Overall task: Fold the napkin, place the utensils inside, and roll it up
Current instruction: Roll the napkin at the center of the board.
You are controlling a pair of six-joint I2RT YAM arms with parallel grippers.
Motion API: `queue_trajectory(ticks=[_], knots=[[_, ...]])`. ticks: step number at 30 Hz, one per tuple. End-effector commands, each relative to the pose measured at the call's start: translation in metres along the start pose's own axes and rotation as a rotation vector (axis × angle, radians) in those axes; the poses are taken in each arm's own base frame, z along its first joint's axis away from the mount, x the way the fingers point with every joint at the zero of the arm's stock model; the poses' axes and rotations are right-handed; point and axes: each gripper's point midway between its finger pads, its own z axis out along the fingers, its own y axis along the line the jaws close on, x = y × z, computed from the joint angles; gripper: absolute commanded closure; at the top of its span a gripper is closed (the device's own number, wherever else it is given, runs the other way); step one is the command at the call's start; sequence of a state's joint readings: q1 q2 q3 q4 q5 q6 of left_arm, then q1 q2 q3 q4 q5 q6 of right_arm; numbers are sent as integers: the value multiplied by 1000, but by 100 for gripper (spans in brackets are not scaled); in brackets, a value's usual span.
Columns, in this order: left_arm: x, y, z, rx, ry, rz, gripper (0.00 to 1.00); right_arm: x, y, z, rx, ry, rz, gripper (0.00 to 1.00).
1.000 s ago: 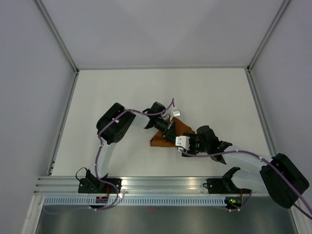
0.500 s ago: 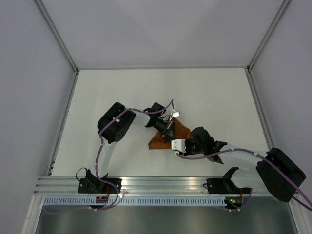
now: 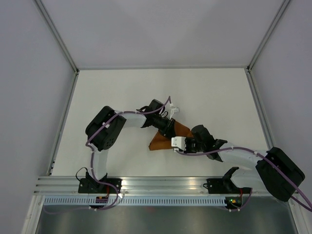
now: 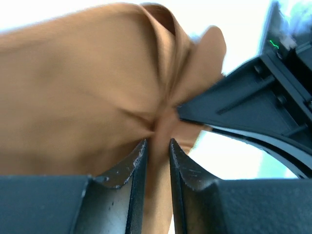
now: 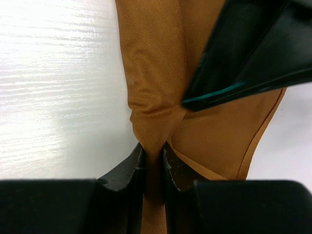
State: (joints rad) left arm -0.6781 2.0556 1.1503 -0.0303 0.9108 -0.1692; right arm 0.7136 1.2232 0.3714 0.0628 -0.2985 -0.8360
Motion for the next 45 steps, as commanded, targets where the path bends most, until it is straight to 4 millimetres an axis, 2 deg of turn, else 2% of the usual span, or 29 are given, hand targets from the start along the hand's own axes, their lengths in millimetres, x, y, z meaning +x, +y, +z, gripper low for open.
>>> queue_trajectory(ticks=[1, 2, 3, 4, 5, 6, 7, 8, 9, 10, 12, 13, 14, 15, 16, 17, 19, 21, 22, 25, 26, 31, 32, 34, 35, 37, 38, 39, 45], knots=[[-54, 21, -35, -296, -231, 70, 71, 14, 18, -5, -73, 53, 93, 86], [-61, 30, -46, -387, -286, 56, 72, 12, 18, -5, -84, 42, 101, 86], [-79, 16, -64, -422, -375, 91, 72, 14, 15, -6, -81, 41, 116, 86], [-74, 21, -74, -474, -436, 72, 72, 15, 16, -6, -92, 41, 125, 86], [-82, 27, -93, -569, -532, 74, 71, 14, 14, -7, -95, 37, 134, 86], [-98, 1, -120, -586, -652, 122, 71, 15, 13, -7, -102, 32, 147, 86], [-80, 6, -127, -640, -677, 112, 69, 15, 14, -8, -111, 33, 151, 86], [-93, 1, -155, -746, -803, 156, 68, 16, 14, -7, -120, 32, 158, 86], [-93, -14, -159, -766, -837, 202, 65, 15, 11, -8, -118, 27, 164, 87], [-92, -30, -175, -785, -890, 256, 63, 14, 12, -8, -133, 20, 172, 86], [-95, -41, -191, -793, -954, 260, 58, 13, 10, -7, -142, 17, 182, 87], [-101, -56, -203, -777, -1007, 248, 56, 14, 11, -7, -149, 18, 184, 87], [-103, -56, -214, -805, -1050, 212, 56, 14, 9, -5, -153, 19, 187, 87], [-104, -58, -221, -811, -1079, 175, 62, 15, 8, -6, -154, 22, 193, 87], [-111, -73, -234, -781, -1138, 136, 60, 15, 9, -6, -157, 22, 196, 87], [-112, -75, -240, -792, -1159, 108, 57, 15, 8, -6, -158, 21, 199, 87], [-122, -91, -250, -794, -1155, 163, 65, 14, 7, -6, -160, 22, 203, 87], [-123, -96, -247, -805, -1079, 191, 66, 15, 7, -5, -172, 25, 214, 87], [-131, -105, -252, -815, -1068, 250, 68, 15, 7, -5, -176, 25, 219, 87], [-122, -105, -241, -826, -1051, 340, 67, 15, 7, -5, -196, 28, 239, 87], [-119, -107, -238, -841, -1059, 356, 58, 15, 5, -5, -203, 24, 250, 87], [-99, -82, -210, -983, -949, 414, 48, 19, 11, -5, -290, 44, 306, 87], [-95, -85, -198, -979, -925, 440, 40, 18, 7, -4, -296, 43, 311, 87], [-87, -79, -186, -1018, -891, 466, 34, 20, 14, -4, -350, 50, 350, 87], [-87, -85, -181, -997, -908, 475, 31, 19, 8, -4, -352, 46, 357, 87], [-74, -80, -172, -974, -897, 488, 29, 21, 14, -4, -406, 51, 397, 87], [-75, -86, -172, -948, -922, 523, 25, 21, 8, -4, -406, 45, 407, 87], [-63, -78, -165, -938, -883, 553, 22, 22, 10, -5, -423, 52, 420, 87], [-29, -69, -129, -844, -735, 670, 8, 30, 6, -2, -481, 63, 485, 88]])
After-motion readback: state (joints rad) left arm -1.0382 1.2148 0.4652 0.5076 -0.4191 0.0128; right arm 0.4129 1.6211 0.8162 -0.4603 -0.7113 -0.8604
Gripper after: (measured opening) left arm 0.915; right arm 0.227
